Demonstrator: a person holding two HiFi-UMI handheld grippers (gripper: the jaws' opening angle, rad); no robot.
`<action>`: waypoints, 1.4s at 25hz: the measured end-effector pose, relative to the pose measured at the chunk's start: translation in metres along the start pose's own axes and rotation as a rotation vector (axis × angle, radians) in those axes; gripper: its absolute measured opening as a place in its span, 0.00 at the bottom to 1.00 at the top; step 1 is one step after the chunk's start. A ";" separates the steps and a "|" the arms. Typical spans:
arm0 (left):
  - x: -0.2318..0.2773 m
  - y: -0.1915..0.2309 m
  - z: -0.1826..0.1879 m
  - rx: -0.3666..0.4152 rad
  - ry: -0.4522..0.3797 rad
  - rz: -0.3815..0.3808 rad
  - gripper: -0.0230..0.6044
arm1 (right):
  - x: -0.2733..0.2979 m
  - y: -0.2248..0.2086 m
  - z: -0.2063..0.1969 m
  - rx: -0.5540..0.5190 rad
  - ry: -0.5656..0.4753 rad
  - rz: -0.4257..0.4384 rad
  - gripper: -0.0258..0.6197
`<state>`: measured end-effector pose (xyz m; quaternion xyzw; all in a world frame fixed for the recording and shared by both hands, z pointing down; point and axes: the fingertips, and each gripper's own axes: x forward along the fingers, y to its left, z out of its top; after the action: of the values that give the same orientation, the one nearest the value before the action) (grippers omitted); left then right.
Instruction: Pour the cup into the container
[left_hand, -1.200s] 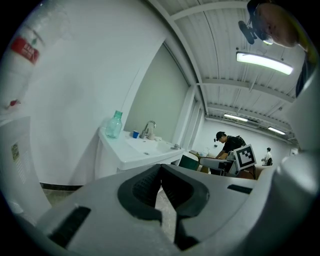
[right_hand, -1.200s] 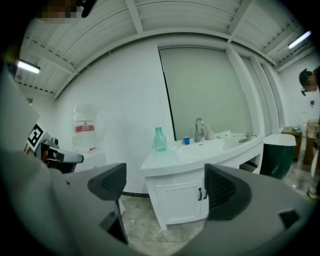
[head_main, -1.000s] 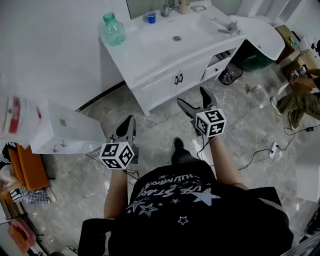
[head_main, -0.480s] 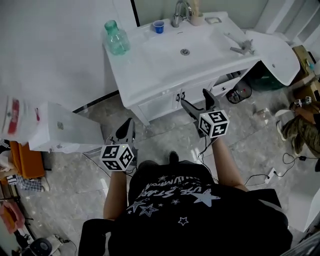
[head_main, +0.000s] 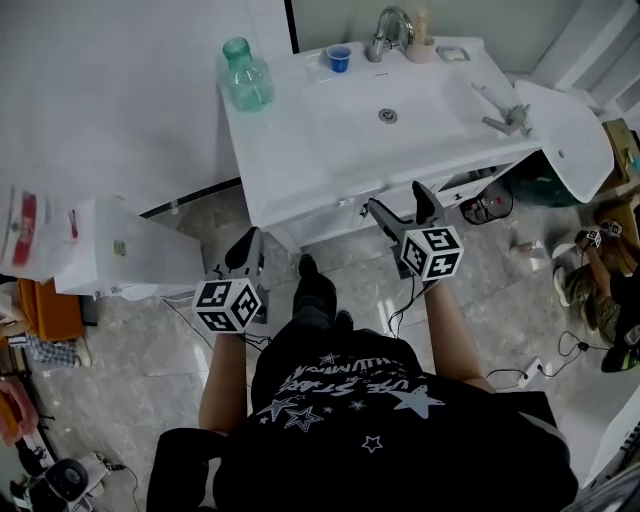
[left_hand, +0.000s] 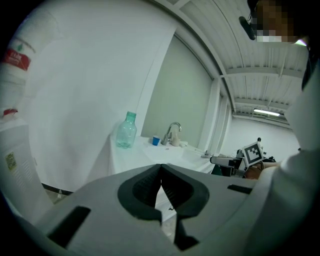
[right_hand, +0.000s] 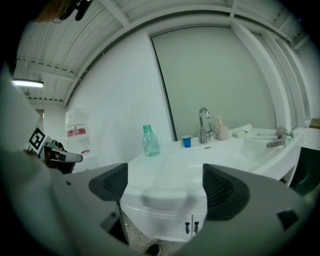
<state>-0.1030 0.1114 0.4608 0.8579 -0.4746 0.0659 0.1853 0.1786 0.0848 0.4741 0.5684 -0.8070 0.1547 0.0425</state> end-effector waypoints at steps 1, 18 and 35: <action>0.007 0.006 0.004 0.000 -0.002 0.001 0.05 | 0.007 -0.003 0.003 -0.005 0.002 -0.002 0.75; 0.153 0.124 0.072 0.003 0.004 -0.003 0.05 | 0.188 -0.062 0.067 -0.070 0.049 -0.071 0.74; 0.221 0.162 0.095 -0.049 0.018 0.044 0.05 | 0.303 -0.127 0.112 -0.132 0.129 -0.005 0.74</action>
<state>-0.1249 -0.1770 0.4788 0.8419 -0.4931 0.0659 0.2089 0.2028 -0.2613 0.4680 0.5550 -0.8097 0.1373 0.1324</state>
